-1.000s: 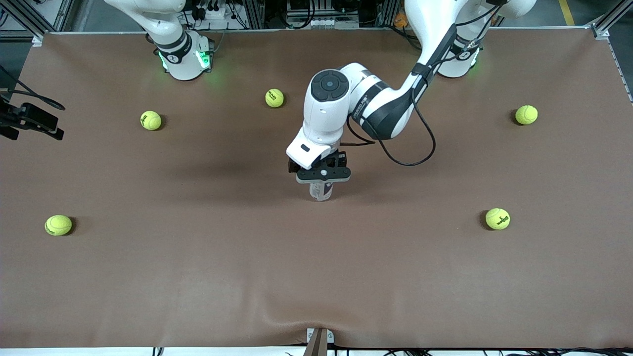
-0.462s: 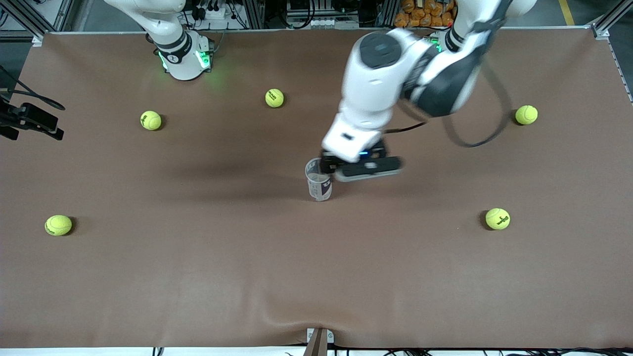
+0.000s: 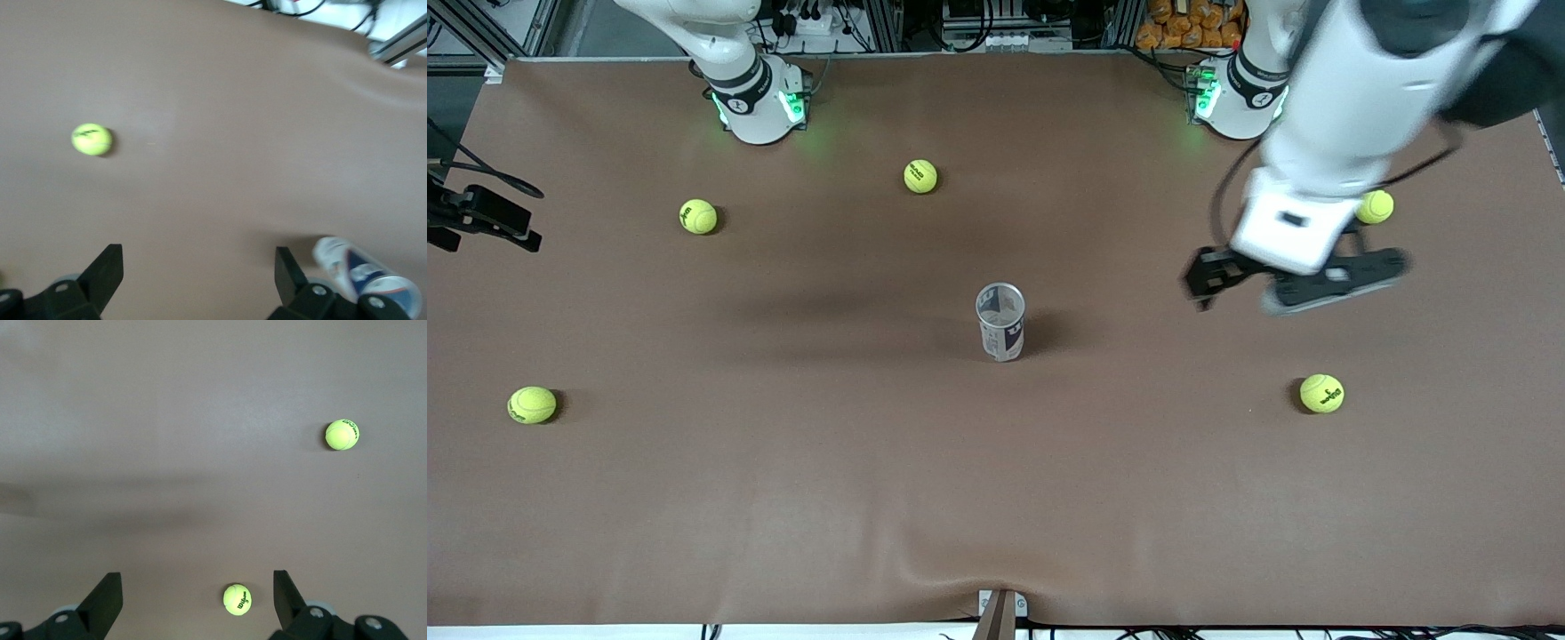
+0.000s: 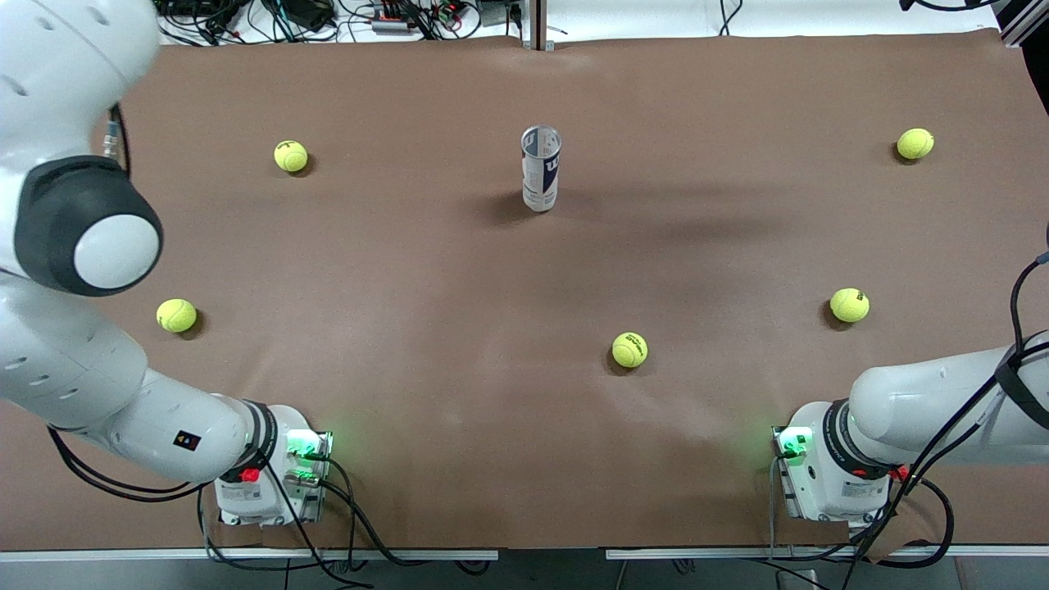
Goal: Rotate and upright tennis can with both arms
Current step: 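Withdraw the left gripper away from the standing can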
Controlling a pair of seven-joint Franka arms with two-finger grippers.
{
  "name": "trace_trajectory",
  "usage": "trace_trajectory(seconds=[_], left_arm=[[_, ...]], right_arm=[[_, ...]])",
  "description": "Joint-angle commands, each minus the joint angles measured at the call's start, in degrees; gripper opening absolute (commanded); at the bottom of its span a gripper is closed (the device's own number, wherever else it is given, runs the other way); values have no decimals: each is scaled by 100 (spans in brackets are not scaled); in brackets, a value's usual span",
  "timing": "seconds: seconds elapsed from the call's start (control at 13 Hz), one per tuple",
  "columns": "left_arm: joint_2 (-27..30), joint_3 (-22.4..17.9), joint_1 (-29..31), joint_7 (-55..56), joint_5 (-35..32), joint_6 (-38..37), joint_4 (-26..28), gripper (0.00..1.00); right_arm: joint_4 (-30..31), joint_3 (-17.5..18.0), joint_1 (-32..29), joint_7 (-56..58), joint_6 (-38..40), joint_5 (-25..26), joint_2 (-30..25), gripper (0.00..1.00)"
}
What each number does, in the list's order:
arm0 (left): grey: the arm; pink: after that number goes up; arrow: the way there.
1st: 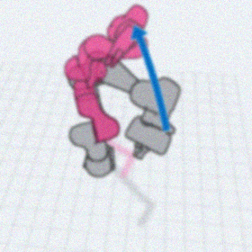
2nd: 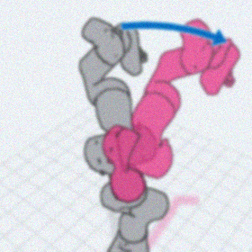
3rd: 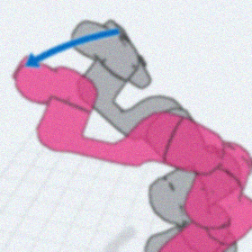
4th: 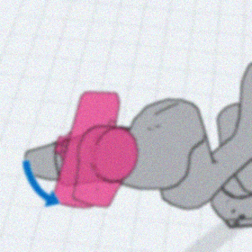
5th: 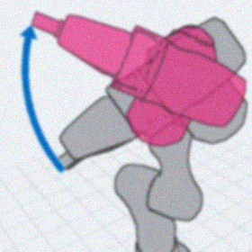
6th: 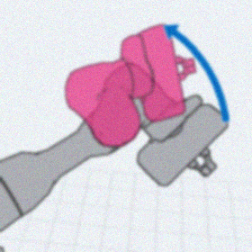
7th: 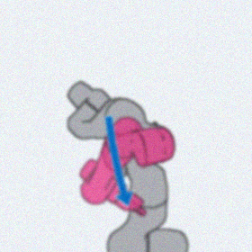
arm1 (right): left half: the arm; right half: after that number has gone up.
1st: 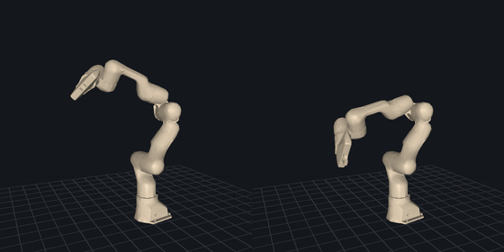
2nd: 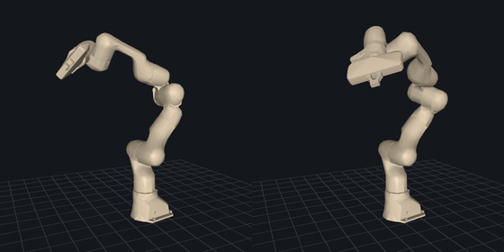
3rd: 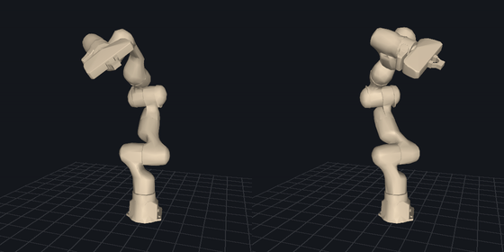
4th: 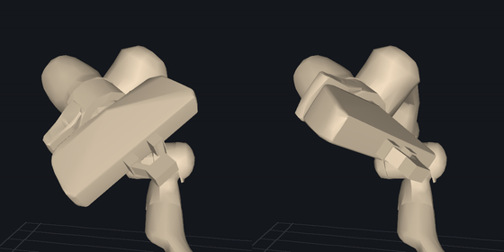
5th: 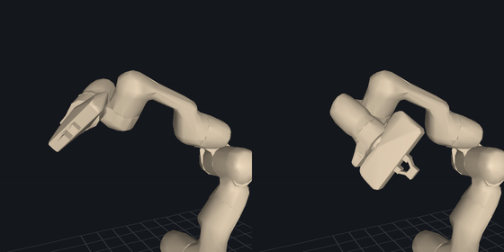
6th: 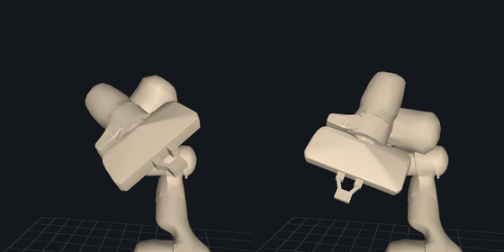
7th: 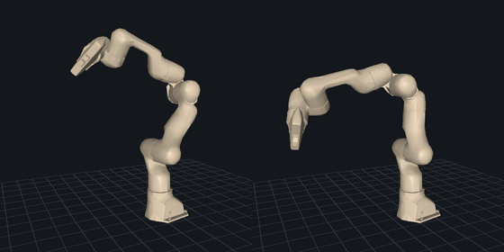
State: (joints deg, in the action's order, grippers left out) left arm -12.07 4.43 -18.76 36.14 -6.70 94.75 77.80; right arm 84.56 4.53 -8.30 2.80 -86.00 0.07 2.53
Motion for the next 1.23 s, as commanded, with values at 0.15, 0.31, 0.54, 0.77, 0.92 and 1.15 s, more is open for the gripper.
trace_trajectory(seconds=[0.15,0.31,0.54,0.77,0.92,1.15], left_arm=[[328,58,601,-1389,-25,-782,183,100],[477,110,1039,-1756,-16,-835,287,100],[600,102,1558,-2557,186,-844,297,100],[601,93,1814,-2928,186,-931,332,100],[627,93,1858,-2937,204,-975,332,100],[767,93,2165,-2972,774,-967,551,100]], right_arm=[[-27,92,-119,28,13,63,-33,100],[-27,92,-119,28,13,63,-33,100],[-27,92,-119,28,5,63,-33,100],[-27,92,-119,28,5,63,-33,100],[-27,92,-119,28,-4,63,-33,100],[-27,92,-119,28,5,63,-33,100]])
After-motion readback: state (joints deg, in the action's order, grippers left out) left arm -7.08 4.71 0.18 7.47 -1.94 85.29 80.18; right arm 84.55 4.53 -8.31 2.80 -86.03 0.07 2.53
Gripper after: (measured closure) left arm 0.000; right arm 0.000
